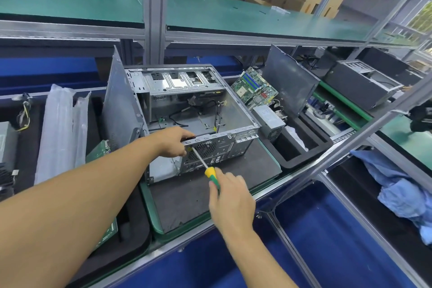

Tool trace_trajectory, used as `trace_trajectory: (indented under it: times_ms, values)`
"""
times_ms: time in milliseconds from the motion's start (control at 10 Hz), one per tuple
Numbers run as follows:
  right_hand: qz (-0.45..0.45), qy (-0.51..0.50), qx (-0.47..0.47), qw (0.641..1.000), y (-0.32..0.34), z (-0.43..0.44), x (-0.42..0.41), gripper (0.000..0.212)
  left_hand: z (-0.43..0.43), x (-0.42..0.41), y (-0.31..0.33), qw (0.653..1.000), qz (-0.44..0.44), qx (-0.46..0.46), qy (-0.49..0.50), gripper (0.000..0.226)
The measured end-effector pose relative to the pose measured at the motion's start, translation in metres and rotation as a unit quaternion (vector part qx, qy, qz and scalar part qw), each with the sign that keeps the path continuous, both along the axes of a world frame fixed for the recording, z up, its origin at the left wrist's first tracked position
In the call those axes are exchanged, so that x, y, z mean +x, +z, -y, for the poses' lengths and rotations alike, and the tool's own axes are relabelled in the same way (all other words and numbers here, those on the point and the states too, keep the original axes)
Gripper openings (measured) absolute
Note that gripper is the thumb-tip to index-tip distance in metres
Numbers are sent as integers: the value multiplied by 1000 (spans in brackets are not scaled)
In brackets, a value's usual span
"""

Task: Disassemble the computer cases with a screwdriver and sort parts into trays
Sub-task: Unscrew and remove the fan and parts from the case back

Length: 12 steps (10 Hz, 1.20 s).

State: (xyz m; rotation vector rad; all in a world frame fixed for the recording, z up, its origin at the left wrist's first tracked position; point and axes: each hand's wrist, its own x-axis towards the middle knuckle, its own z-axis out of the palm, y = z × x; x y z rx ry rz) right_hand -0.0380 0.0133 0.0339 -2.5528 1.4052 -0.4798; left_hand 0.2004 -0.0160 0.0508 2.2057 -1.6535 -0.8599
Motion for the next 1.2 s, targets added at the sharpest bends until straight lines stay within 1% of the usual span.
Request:
trace_trajectory:
  times_ms: [100,200,300,400,500,600,700,800,900,1000,1100,1200]
  values:
    - [-34,-7,-79,996,6,-9,3,41,0,0,2,1000,9,2,-7,68]
    - [291,-85,378,875,4,0,9,27,-1,0,3,1000,11,5,-18,67]
    - [442,-144,693,550,5,15,3,27,-1,0,4,1000,5,2,-21,65]
    - [438,-123,752,478,5,16,3,35,-2,0,5,1000,6,2,-22,66]
    - [408,-119,686,591,7,13,5,30,-2,-1,6,1000,9,2,-20,65]
    - [154,-66,242,956,2,-1,6,27,-3,-2,6,1000,10,0,-20,65]
    - [-45,-3,-107,993,2,-15,10,17,-3,-3,7,1000,10,-3,-18,64]
    - [128,-58,195,971,2,-12,12,14,-3,-3,8,1000,11,-3,-19,62]
    - [421,-139,659,608,8,4,7,25,-3,-3,9,1000,13,-2,-23,62]
    - [482,-126,753,430,4,17,1,33,-5,-3,10,1000,15,2,-22,63]
    - [460,-120,735,483,3,14,3,30,-5,-3,10,1000,8,0,-16,63]
    - [329,-86,492,802,0,7,3,33,-5,-3,10,1000,1,0,-11,62]
